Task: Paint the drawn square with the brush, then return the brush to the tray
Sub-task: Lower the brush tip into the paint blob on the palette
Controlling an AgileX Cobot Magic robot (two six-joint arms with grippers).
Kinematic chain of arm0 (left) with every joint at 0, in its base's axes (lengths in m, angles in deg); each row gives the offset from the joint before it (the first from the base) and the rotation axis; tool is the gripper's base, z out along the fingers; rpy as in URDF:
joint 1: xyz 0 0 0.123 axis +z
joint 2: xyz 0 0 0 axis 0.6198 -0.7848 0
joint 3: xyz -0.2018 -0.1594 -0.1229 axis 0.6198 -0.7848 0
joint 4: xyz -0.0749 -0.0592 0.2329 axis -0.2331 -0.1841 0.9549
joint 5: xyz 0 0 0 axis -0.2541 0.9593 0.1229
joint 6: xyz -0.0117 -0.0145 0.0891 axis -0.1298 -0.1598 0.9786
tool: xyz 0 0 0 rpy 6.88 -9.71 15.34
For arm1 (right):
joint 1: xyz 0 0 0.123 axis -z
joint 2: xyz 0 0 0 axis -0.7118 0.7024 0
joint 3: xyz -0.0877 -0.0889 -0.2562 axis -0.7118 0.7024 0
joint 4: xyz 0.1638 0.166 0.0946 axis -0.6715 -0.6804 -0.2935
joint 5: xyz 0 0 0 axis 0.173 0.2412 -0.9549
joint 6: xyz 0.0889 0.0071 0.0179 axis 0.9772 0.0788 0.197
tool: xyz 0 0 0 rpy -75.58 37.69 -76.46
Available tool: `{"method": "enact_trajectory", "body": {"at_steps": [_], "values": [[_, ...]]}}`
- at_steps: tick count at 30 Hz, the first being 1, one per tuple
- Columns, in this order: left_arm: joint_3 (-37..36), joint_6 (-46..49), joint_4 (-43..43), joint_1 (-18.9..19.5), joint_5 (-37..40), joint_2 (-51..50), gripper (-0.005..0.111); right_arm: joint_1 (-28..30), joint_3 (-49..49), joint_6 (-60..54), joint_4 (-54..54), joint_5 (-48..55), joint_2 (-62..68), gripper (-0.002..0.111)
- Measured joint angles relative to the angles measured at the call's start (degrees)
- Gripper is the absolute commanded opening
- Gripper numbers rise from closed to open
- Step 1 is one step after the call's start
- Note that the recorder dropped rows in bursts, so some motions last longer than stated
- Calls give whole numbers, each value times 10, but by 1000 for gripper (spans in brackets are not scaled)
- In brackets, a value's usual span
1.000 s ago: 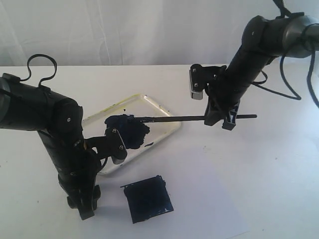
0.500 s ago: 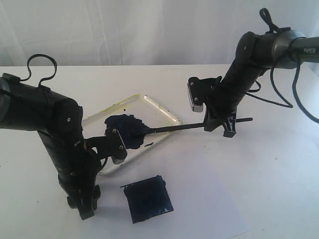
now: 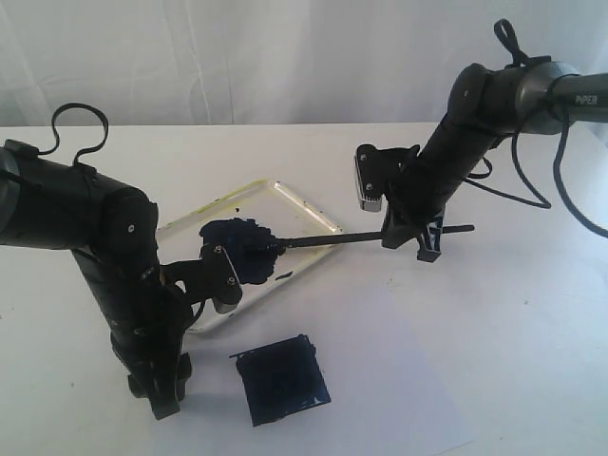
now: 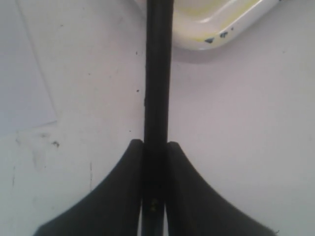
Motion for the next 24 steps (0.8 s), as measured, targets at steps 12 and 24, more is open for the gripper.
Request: {"method": "enact_trajectory", "body": {"at_steps": [12, 24], "values": [[0, 0, 0, 0, 0, 0, 62, 0, 0, 0, -1, 0, 6, 25], [0, 0, 0, 0, 0, 0, 62, 0, 0, 21, -1, -3, 9, 51]]}}
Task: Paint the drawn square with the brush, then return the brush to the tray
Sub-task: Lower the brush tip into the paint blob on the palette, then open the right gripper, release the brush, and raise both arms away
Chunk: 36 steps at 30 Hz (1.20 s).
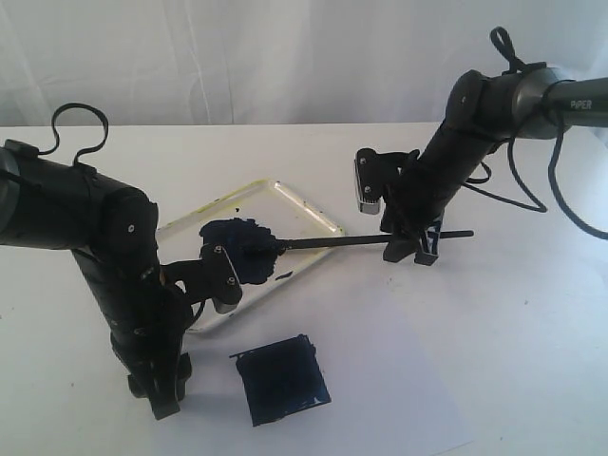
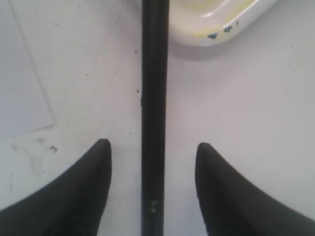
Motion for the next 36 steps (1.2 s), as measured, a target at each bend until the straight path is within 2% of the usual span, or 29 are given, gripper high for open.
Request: {"method": "enact_trajectory", "body": {"at_steps": [17, 26, 32, 34, 36], "values": [[6, 0, 5, 0, 10, -1, 62, 0, 0, 102, 0, 38, -86, 48], [67, 0, 14, 0, 103, -4, 62, 0, 0, 129, 0, 70, -102, 46], [114, 0, 23, 0, 203, -5, 61, 0, 0, 149, 0, 86, -102, 43], [133, -3, 24, 0, 235, -5, 55, 0, 0, 163, 0, 96, -102, 36], [156, -17, 26, 0, 261, -5, 41, 0, 0, 181, 1, 107, -102, 29]]}}
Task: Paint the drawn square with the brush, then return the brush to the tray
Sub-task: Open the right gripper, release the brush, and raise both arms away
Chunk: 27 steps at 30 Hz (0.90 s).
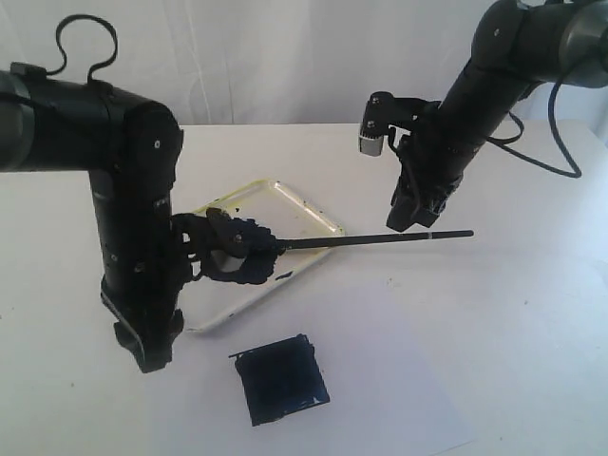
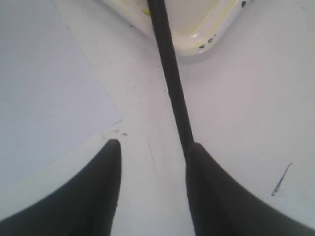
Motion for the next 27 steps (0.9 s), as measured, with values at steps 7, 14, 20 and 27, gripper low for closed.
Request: {"method": "enact_trajectory", "body": {"at_steps": [7, 14, 20, 27], "values": [[54, -80, 46, 0, 38, 21, 0, 0, 0, 202, 60, -1, -16, 0], [56, -219, 112, 65, 33, 35, 0, 8, -1, 468, 165, 32, -41, 0], [56, -273, 73, 175, 46, 35, 0, 43, 4, 593, 162, 73, -42, 0], [56, -322, 31, 285, 69, 35, 0, 104, 40, 653, 159, 77, -43, 0]]}}
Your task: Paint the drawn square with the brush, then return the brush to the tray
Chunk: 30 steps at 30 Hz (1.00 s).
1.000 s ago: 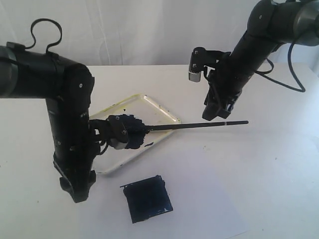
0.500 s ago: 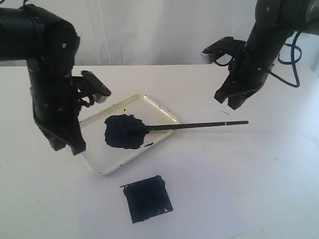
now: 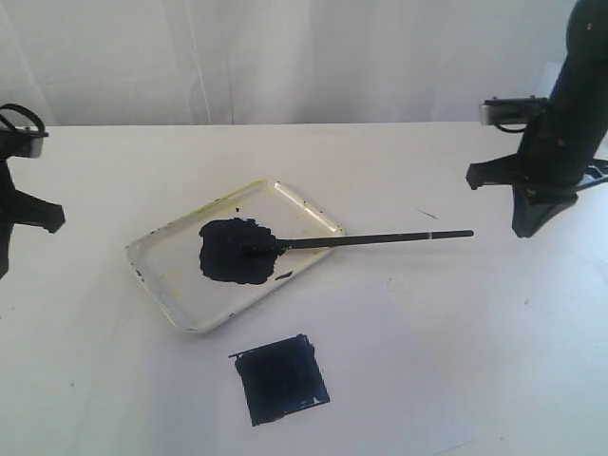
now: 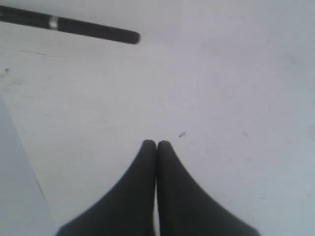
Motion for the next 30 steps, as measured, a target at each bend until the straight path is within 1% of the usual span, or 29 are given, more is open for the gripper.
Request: {"method": "enact_trajectory", "body": {"at_steps": [3, 8, 10, 13, 15, 18, 22, 25, 30], "values": [[0, -2, -14, 26, 1, 0, 0, 19, 29, 2, 0, 0, -3, 0], [0, -3, -29, 57, 1, 0, 0, 40, 81, 0, 0, -4, -33, 0], [0, -3, -30, 65, 1, 0, 0, 45, 109, 0, 0, -19, -60, 0], [0, 12, -41, 65, 1, 10, 0, 48, 135, -2, 0, -29, -98, 0], [0, 22, -46, 65, 1, 41, 0, 49, 154, -11, -3, -29, -136, 0], [-1, 26, -47, 65, 2, 141, 0, 49, 196, -13, -2, -29, -241, 0], [-25, 27, -18, 65, 5, 285, 0, 49, 239, -15, 4, -39, -407, 0], [-47, 28, 8, 65, 5, 401, 0, 49, 253, -15, 4, -55, -545, 0], [-60, 28, 24, 65, 5, 535, 0, 49, 255, -27, 4, -59, -698, 0]]}}
